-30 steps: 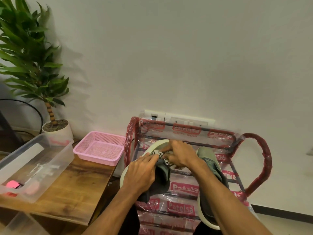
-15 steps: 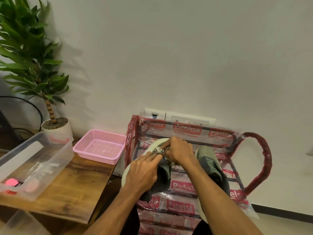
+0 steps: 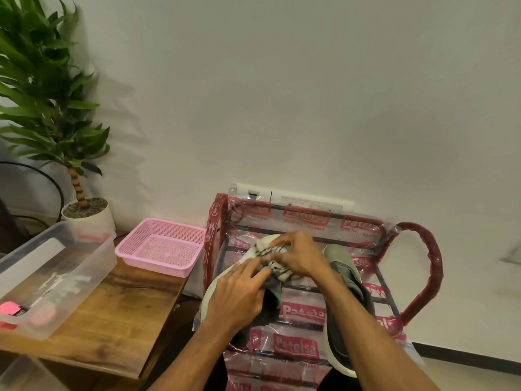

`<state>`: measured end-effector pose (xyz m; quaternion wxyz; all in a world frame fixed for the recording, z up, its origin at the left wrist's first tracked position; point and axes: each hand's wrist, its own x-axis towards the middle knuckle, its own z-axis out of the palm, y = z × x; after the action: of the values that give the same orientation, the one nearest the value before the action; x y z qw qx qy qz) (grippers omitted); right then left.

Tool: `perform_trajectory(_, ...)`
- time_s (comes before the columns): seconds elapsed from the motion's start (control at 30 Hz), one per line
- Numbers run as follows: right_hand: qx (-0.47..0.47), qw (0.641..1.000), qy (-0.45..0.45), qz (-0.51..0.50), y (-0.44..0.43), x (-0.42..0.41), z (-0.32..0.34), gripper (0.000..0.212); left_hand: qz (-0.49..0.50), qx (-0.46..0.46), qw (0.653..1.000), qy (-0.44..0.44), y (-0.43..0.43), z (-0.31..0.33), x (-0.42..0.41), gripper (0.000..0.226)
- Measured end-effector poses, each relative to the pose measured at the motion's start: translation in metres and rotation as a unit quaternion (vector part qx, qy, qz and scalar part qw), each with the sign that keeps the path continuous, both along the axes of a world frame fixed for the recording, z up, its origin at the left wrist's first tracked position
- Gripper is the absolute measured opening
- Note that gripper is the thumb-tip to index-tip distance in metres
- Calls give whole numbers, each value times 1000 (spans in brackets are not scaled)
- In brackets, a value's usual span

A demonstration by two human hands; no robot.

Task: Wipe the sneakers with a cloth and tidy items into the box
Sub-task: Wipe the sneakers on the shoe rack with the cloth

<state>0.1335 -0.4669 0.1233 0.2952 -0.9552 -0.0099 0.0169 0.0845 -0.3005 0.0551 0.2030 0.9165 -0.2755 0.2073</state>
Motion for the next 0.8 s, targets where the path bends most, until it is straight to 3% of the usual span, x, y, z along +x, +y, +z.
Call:
perform_trajectory(0.1,-1,999,20,31,5,-3,-3,27,9,1,1000,-26,0,-1,-2,25)
perform_trajectory(0.2,-75,997,-27,-12,8,0,-4,24,11,-3,999,-38,-3,3,-3,17)
perform_trajectory(0.3,-169,980,-91,-58,14,1,-8,27,24,-13,1000,-1,-3,6,-1,26)
perform_trajectory(0.37,-179,976,-102,-71,13,0,-14,28,35,-21,999,32,-1,4,-2,35)
perform_trajectory(0.57,-110,984,-81,-112,-2,-9,-22,33,89,-17,991,98,9,8,-10,55)
perform_trajectory(0.8,11,992,-54,-115,-2,-10,-10,30,132,43,987,85,-8,23,-17,35)
